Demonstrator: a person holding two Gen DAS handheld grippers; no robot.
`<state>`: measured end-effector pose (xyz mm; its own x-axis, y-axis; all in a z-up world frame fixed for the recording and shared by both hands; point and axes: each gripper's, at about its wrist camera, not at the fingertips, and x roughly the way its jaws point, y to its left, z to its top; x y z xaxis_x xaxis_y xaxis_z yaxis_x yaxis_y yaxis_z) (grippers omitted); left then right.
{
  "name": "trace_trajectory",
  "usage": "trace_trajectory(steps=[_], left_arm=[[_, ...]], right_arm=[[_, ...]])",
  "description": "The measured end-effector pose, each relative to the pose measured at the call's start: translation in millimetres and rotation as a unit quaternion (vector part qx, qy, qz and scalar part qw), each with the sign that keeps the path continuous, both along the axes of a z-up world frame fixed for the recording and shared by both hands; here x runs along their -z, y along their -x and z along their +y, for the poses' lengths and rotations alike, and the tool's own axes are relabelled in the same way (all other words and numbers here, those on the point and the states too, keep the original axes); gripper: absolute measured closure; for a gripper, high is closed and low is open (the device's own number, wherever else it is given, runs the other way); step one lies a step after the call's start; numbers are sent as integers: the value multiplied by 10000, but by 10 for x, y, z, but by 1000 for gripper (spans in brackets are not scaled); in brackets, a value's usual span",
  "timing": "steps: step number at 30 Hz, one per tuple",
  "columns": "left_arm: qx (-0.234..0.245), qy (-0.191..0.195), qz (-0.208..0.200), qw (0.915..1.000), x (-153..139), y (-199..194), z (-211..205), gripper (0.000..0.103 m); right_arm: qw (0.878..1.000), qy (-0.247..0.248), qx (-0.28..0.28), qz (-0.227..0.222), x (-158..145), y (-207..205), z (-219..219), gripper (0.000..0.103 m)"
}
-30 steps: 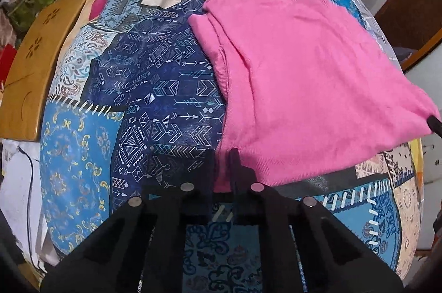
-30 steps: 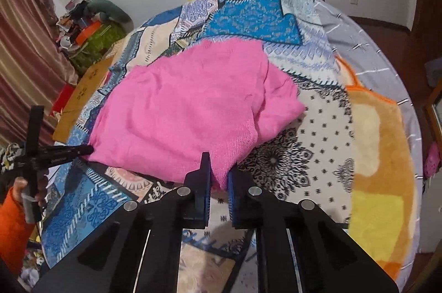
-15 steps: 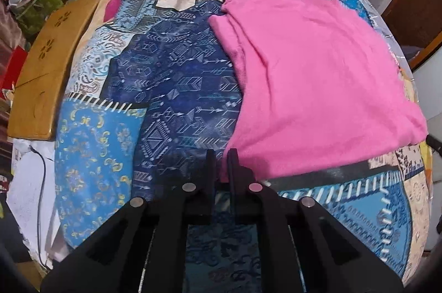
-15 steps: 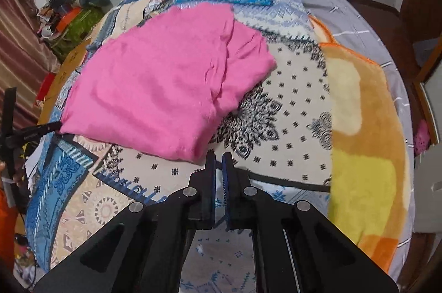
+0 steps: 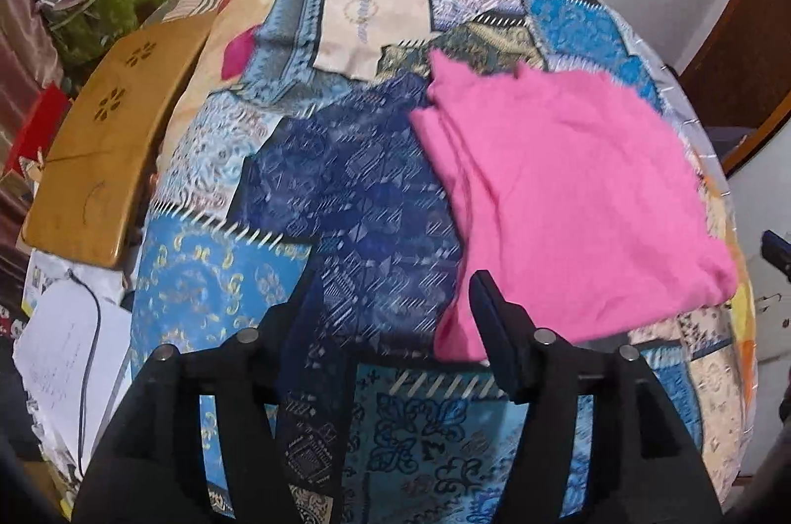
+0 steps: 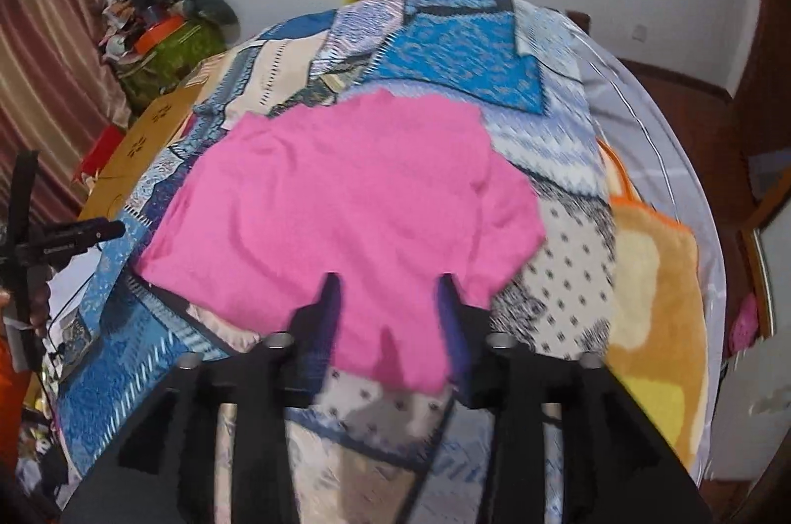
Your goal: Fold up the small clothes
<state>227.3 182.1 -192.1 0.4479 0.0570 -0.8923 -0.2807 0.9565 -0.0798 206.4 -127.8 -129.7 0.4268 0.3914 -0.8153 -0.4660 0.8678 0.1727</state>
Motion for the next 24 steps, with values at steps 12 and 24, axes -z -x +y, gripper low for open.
trace_trajectory(steps=[12, 24], left_arm=[[-152, 822, 331, 9960, 368, -592, 114, 41], [-183, 1143, 212, 9930, 612, -1055, 170, 53]], right_arm=[[9984, 328, -429, 149, 275, -352, 613, 39], [9967, 438, -363, 574, 744, -614, 686, 39]])
